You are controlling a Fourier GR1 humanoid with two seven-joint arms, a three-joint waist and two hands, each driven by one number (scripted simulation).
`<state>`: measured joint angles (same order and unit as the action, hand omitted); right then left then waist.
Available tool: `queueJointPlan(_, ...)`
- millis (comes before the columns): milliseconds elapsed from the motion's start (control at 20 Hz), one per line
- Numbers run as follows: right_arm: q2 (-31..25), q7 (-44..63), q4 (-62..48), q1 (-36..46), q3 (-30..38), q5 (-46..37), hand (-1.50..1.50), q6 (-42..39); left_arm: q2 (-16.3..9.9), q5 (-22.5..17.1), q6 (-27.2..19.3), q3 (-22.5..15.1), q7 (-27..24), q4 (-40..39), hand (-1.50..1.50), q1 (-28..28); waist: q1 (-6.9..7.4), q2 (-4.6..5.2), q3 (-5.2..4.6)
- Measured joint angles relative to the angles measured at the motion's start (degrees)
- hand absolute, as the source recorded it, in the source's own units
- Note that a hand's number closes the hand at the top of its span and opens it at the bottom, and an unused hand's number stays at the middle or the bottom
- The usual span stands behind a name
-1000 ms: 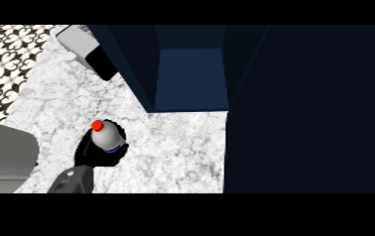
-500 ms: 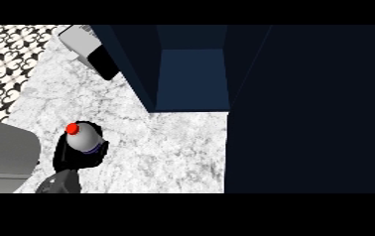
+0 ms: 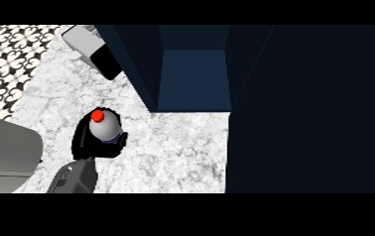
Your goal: Pick up the bottled water, place it into the cabinet and close the cabinet
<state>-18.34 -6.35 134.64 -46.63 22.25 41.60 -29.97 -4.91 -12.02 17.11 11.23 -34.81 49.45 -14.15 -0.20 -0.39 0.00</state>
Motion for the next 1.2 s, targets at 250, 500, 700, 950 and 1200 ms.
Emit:
queueJointPlan(250,-0.3,-0.3,0.0,-0.3,0.6,0.7,-1.5,-0.3,3.3,-0.9,-5.1,-4.5,6.5,8.7,1.5,0.6,-0.12,-0.01,-0.01)
queueJointPlan(500,-1.3,0.0,-0.4,0.0,1.9,1.4,-1.5,-1.1,4.4,-2.4,-14.7,-12.1,11.6,15.8,1.5,-0.4,-0.38,0.07,-0.03)
queueJointPlan(700,-0.6,0.0,-0.3,0.1,1.7,1.9,-1.5,-1.2,4.6,-4.0,-21.6,-17.5,14.0,18.2,1.5,-2.5,-0.65,0.18,-0.05)
queueJointPlan(950,0.5,0.2,-0.4,0.4,0.6,2.3,-1.5,-1.7,4.6,-4.6,-31.9,-23.0,17.0,19.5,1.5,-6.7,-0.9,0.24,-0.07)
queueJointPlan(1200,-0.3,0.8,-0.4,1.1,0.9,2.9,-1.5,-1.2,4.7,-3.6,-40.6,-26.1,17.9,16.4,1.5,-10.5,-1.04,0.0,0.0)
